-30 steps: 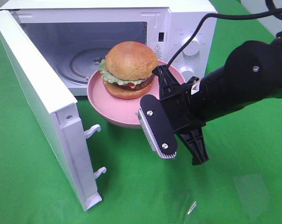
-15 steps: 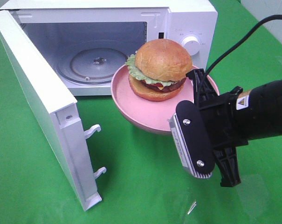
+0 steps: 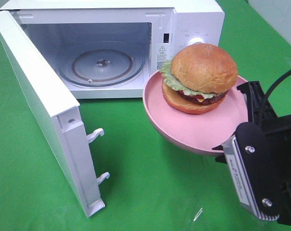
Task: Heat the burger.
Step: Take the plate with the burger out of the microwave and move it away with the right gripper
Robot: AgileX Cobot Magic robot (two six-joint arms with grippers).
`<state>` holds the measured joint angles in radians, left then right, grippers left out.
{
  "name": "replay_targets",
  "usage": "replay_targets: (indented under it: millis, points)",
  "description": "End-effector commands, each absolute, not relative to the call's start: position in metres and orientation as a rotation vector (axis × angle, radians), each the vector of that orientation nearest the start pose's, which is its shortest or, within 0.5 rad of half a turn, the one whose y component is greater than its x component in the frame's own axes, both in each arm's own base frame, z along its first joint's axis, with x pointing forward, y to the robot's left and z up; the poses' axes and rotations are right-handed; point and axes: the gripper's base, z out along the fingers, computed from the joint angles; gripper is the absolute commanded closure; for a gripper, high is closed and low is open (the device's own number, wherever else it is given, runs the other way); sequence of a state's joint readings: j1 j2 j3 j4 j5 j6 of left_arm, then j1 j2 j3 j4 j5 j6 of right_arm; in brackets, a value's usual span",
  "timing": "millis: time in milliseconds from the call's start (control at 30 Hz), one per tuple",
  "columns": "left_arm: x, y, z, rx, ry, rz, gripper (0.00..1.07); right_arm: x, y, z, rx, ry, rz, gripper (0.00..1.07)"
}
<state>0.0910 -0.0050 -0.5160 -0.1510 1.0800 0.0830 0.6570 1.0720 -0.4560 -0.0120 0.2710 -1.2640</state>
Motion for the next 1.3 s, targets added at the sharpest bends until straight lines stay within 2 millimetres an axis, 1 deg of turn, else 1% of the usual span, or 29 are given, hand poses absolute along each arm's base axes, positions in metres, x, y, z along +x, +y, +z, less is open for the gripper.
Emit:
replay_targets:
  millis: [33, 100, 133, 200, 233, 333, 367, 400, 467, 500, 533, 700, 767, 933, 967, 1000, 1033, 1067, 1100, 1133, 1167, 1200, 1267, 1300]
  points:
    - [-0.010, -0.013, 0.282, 0.002, 2.005, -0.068, 0.08, 0.150, 0.112, 0.231, -1.891, 1.323, -0.350, 1.07]
    - [-0.010, -0.013, 0.282, 0.002, 2.005, -0.068, 0.08, 0.148, 0.109, 0.234, -1.871, 1.344, -0.357, 1.07]
    - [-0.010, -0.013, 0.282, 0.002, 2.005, -0.068, 0.08, 0.145, 0.104, 0.237, -1.842, 1.379, -0.365, 1.07]
    - [-0.010, -0.013, 0.282, 0.002, 2.005, -0.068, 0.08, 0.143, 0.102, 0.239, -1.830, 1.398, -0.369, 1.07]
    - [-0.010, -0.013, 0.282, 0.002, 2.005, -0.068, 0.08, 0.142, 0.099, 0.240, -1.817, 1.436, -0.376, 1.07]
    - [-0.010, -0.013, 0.282, 0.002, 2.005, -0.068, 0.08, 0.141, 0.095, 0.239, -1.817, 1.475, -0.392, 1.07]
    - [-0.010, -0.013, 0.282, 0.002, 2.005, -0.068, 0.08, 0.140, 0.091, 0.237, -1.813, 1.528, -0.407, 1.07]
    - [-0.010, -0.013, 0.282, 0.002, 2.005, -0.068, 0.08, 0.140, 0.091, 0.237, -1.813, 1.528, -0.407, 1.07]
    - [-0.010, -0.013, 0.282, 0.002, 2.005, -0.068, 0.08, 0.141, 0.087, 0.235, -1.789, 1.608, -0.435, 1.07]
    - [-0.010, -0.013, 0.282, 0.002, 2.005, -0.068, 0.08, 0.141, 0.087, 0.235, -1.789, 1.608, -0.435, 1.07]
    - [-0.010, -0.013, 0.282, 0.002, 2.005, -0.068, 0.08, 0.142, 0.084, 0.235, -1.757, 1.657, -0.459, 1.07]
    - [-0.010, -0.013, 0.282, 0.002, 2.005, -0.068, 0.08, 0.145, 0.079, 0.236, -1.675, 1.730, -0.501, 1.07]
    - [-0.010, -0.013, 0.282, 0.002, 2.005, -0.068, 0.08, 0.146, 0.075, 0.236, -1.574, 1.814, -0.518, 1.07]
    - [-0.010, -0.013, 0.282, 0.002, 2.005, -0.068, 0.08, 0.148, 0.073, 0.235, -1.514, 1.880, -0.522, 1.07]
    - [-0.010, -0.013, 0.282, 0.002, 2.005, -0.068, 0.08, 0.149, 0.071, 0.233, -1.465, 1.935, -0.528, 1.07]
    - [-0.010, -0.013, 0.282, 0.002, 2.005, -0.068, 0.08, 0.149, 0.071, 0.233, -1.465, 1.935, -0.528, 1.07]
    - [-0.010, -0.013, 0.282, 0.002, 2.005, -0.068, 0.08, 0.151, 0.071, 0.229, -1.406, 1.997, -0.522, 1.07]
    - [-0.010, -0.013, 0.282, 0.002, 2.005, -0.068, 0.08, 0.151, 0.071, 0.229, -1.406, 1.997, -0.522, 1.07]
    - [-0.010, -0.013, 0.282, 0.002, 2.005, -0.068, 0.08, 0.155, 0.072, 0.223, -1.362, 2.068, -0.514, 1.07]
    - [-0.010, -0.013, 0.282, 0.002, 2.005, -0.068, 0.08, 0.155, 0.072, 0.223, -1.362, 2.068, -0.514, 1.07]
    - [-0.010, -0.013, 0.282, 0.002, 2.005, -0.068, 0.08, 0.159, 0.075, 0.214, -1.349, 2.125, -0.515, 1.07]
    - [-0.010, -0.013, 0.282, 0.002, 2.005, -0.068, 0.08, 0.159, 0.075, 0.214, -1.349, 2.125, -0.515, 1.07]
    - [-0.010, -0.013, 0.282, 0.002, 2.005, -0.068, 0.08, 0.167, 0.080, 0.199, -1.312, 2.213, -0.523, 1.07]
    - [-0.010, -0.013, 0.282, 0.002, 2.005, -0.068, 0.08, 0.167, 0.080, 0.199, -1.312, 2.213, -0.523, 1.07]
